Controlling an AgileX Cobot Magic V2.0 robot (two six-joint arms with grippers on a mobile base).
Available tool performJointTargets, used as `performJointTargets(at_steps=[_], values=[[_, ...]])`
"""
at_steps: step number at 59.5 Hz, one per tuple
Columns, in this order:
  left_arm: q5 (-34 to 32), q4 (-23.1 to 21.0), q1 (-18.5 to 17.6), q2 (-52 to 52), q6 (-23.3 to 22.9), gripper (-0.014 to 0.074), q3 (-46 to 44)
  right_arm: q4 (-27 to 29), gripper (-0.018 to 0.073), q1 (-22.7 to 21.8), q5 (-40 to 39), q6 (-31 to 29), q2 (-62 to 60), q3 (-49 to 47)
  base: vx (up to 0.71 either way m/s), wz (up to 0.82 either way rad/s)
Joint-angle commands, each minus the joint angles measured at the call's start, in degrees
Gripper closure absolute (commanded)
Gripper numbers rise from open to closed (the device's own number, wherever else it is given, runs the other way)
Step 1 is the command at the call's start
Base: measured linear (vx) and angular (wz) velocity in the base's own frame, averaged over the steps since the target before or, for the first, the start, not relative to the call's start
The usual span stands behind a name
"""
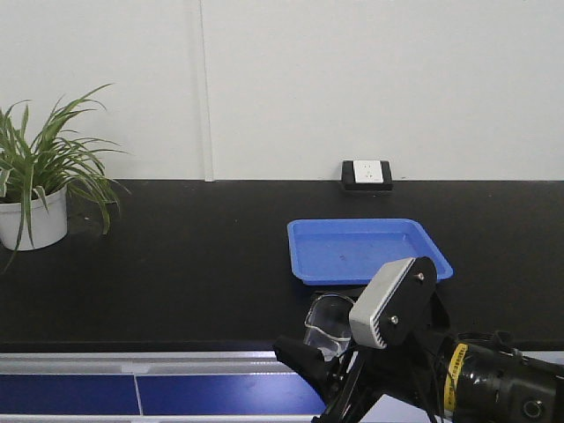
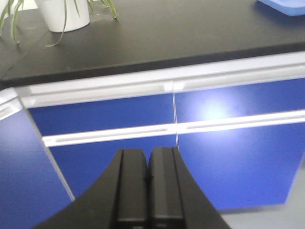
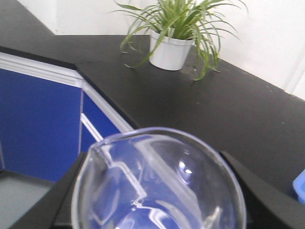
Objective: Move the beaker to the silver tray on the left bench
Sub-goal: 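Hold the beaker in the right gripper while the base drives to the sink bench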
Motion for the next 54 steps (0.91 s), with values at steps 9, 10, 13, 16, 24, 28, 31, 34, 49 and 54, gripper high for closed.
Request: performJointTargets(at_steps=[9,10,13,16,24,28,31,34,49,54], values=[[-4.3,-0.2,-0.3,-0.4,-0.1,0.0595,1.1,1.5,0.0571,-0.1,-2.9,0.0,-1.9,-2.1,-0.4,0.02],[-4.3,-0.2,-0.3,-0.4,-0.1,0.0595,1.1,1.5,0.0571,-0.1,-2.9,0.0,-1.9,-2.1,-0.39,0.03],[-4.3,-0.2,-0.3,-0.4,-0.1,0.0595,1.1,1.5,0.0571,-0.1,-2.9,0.0,-1.9,-2.1,-0.39,0.03],[-4.3,-0.2,-0.3,-0.4,-0.1,0.0595,1.1,1.5,0.0571,-0.1,-2.9,0.0,-1.9,-2.1,-0.39,0.03],[-4.3,-0.2,-0.3,-0.4,-0.1,0.0595,1.1,1.5,0.0571,-0.1,-2.9,0.0,-1.9,-2.1,-0.38,0.03],[-4.3,-0.2,-0.3,-0.4,-0.1,0.0595,1.1,1.5,0.0571,-0.1,-2.9,0.0,-1.9,-2.1,-0.35,0.02],[-4.3,-0.2,-0.3,-0.4,-0.1,0.0595,1.1,1.5,0.0571,-0.1,-2.9,0.0,-1.9,-2.1,-0.34,0.02],[-4.3,-0.2,-0.3,-0.4,-0.1,0.0595,1.1,1.5,0.0571,-0.1,-2.9,0.0,-1.9,-2.1,-0.32,0.04],[-4.3,-0.2,-0.3,-0.4,-0.1,0.0595,1.1,1.5,0.0571,-0.1,-3.0,0.0,-1.9,-2.1,-0.26,0.21],[-4.3,-0.2,-0.3,-0.4,-0.1,0.0595,1.1,1.5,0.0571,-0.1,-3.0,0.0,-1.9,-2.1,-0.19,0.51]])
